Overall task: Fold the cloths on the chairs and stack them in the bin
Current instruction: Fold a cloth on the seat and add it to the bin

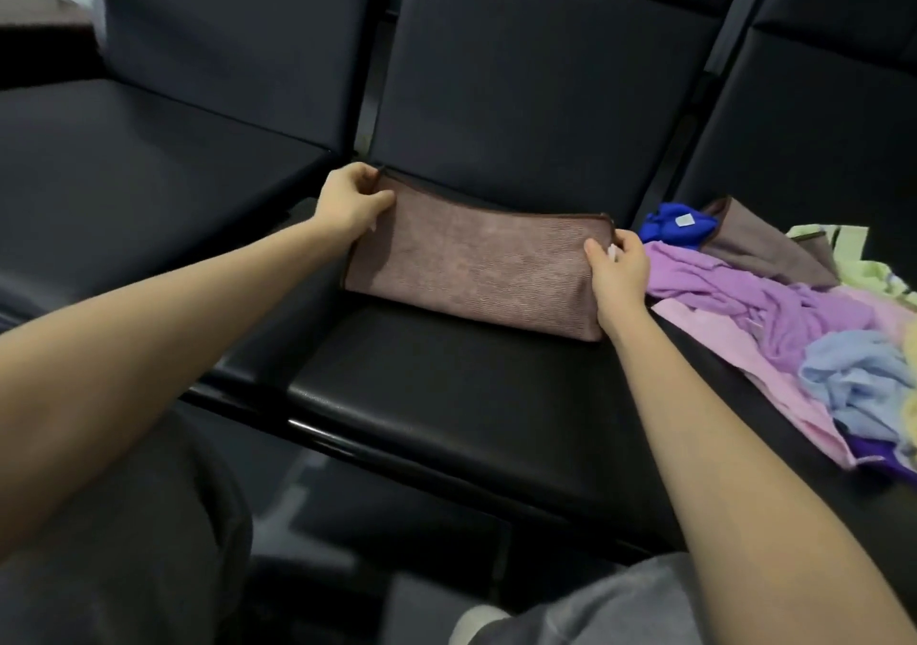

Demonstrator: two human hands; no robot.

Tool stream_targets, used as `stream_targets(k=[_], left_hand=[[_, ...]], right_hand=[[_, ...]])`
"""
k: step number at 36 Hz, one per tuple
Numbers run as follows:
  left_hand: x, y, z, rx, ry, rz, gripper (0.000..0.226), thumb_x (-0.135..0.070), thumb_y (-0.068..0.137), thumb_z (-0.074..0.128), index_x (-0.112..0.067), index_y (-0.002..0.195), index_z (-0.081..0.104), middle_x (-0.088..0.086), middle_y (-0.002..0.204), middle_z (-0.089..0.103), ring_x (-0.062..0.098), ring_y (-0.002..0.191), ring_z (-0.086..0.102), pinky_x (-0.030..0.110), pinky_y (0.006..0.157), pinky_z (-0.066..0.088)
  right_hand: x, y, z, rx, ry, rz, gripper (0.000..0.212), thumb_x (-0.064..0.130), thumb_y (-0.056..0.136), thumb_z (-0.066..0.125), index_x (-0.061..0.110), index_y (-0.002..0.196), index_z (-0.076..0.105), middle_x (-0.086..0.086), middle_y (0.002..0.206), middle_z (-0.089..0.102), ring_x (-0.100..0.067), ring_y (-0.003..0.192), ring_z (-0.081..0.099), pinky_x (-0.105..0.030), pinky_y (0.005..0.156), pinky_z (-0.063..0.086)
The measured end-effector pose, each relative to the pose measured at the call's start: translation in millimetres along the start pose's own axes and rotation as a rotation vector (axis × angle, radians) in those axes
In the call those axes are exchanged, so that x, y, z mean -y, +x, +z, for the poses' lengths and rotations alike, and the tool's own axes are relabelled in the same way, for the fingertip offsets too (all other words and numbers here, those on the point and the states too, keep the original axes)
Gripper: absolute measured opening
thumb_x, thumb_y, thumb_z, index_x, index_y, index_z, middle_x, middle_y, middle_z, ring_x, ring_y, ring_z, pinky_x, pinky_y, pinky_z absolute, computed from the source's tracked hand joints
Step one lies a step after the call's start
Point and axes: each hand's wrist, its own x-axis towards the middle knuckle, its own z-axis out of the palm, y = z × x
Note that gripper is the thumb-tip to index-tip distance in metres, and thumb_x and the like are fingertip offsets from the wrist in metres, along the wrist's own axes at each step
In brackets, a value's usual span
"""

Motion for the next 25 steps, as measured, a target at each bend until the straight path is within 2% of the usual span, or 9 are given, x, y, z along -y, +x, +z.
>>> stream_targets(k=[2,3,6,9,14,16,20,23,25], left_hand=[[3.4,4.2,7.6,-0.021,0.071,0.035,0.024,-0.014,0.089,0.061,-0.007,0.111,0.056,0.005,0.098,0.061,0.012,0.064,0.059,0.015,0.05,0.045],[5.5,5.1,10.4,0.005,0.144,0.054,0.034,-0.017,0.09,0.06,-0.007,0.122,0.052,0.006,0.108,0.06,0.018,0.083,0.061,0.013,0.063,0.046],[13.0,4.3,21.3,0.128,0.347,0.014,0.06,-0.025,0.094,0.054,-0.013,0.145,0.028,0.013,0.139,0.047,0.032,0.125,0.047,0.032,0.1,0.037],[14.4,0.0,29.2,0.137,0.632,0.055,0.06,-0.026,0.094,0.05,-0.015,0.147,0.025,0.015,0.147,0.036,0.038,0.131,0.037,0.046,0.105,0.03],[8.7,-12.2,31.7,0.289,0.756,0.273,0.037,-0.034,0.093,0.046,-0.016,0.122,0.06,0.009,0.129,0.058,0.03,0.12,0.049,0.038,0.097,0.038],[10.0,-22.2,35.0,0.458,0.827,0.313,0.046,-0.048,0.094,0.037,-0.024,0.13,0.054,0.001,0.138,0.052,0.023,0.129,0.043,0.038,0.106,0.031],[18.6,-35.7,40.1,0.638,0.993,0.154,0.054,-0.056,0.098,0.019,-0.04,0.15,0.015,-0.006,0.16,0.008,0.022,0.147,0.006,0.047,0.116,0.001],[13.5,-41.0,42.7,0.605,0.986,0.066,0.054,-0.057,0.097,0.017,-0.043,0.149,0.012,-0.008,0.16,0.003,0.024,0.147,0.001,0.057,0.114,-0.004],[6.6,-46.1,46.4,0.587,0.989,-0.023,0.054,-0.057,0.097,0.016,-0.043,0.149,0.012,-0.008,0.16,0.0,0.025,0.147,-0.002,0.063,0.111,-0.006]], right_hand=[[-3.3,2.8,9.0,-0.04,0.051,0.071,0.036,0.016,0.095,0.054,0.008,0.13,0.046,-0.003,0.114,0.053,-0.011,0.097,0.047,-0.02,0.082,0.037],[-7.2,3.3,13.3,-0.039,0.069,0.111,0.042,0.018,0.095,0.054,0.008,0.134,0.042,-0.006,0.122,0.053,-0.012,0.098,0.046,-0.019,0.082,0.035],[-20.0,1.6,19.1,0.012,-0.004,0.239,0.061,0.027,0.095,0.053,0.009,0.146,0.025,-0.013,0.145,0.039,-0.021,0.12,0.046,-0.023,0.094,0.033],[-24.3,5.5,15.2,-0.007,-0.201,0.237,0.057,0.027,0.095,0.05,0.01,0.144,0.027,-0.014,0.149,0.03,-0.03,0.133,0.037,-0.037,0.109,0.03],[-25.3,6.3,11.4,0.01,-0.576,0.068,0.028,0.02,0.094,0.048,0.011,0.12,0.051,-0.014,0.132,0.046,-0.032,0.121,0.045,-0.042,0.106,0.034],[-25.9,0.1,13.6,0.034,-0.68,-0.049,0.023,0.018,0.093,0.046,0.013,0.112,0.057,-0.013,0.125,0.05,-0.032,0.117,0.047,-0.04,0.102,0.035],[-25.6,-14.0,25.0,0.286,-0.948,-0.251,0.035,0.032,0.096,0.038,0.021,0.121,0.059,-0.008,0.131,0.053,-0.03,0.123,0.043,-0.039,0.099,0.031],[-27.0,-20.1,30.1,0.505,-1.095,-0.207,0.049,0.042,0.1,0.021,0.024,0.142,0.038,-0.004,0.151,0.033,-0.027,0.14,0.024,-0.048,0.112,0.015],[-26.4,-23.2,29.4,0.509,-1.12,-0.145,0.052,0.043,0.101,0.017,0.025,0.149,0.024,-0.004,0.159,0.016,-0.026,0.146,0.008,-0.05,0.115,0.003]])
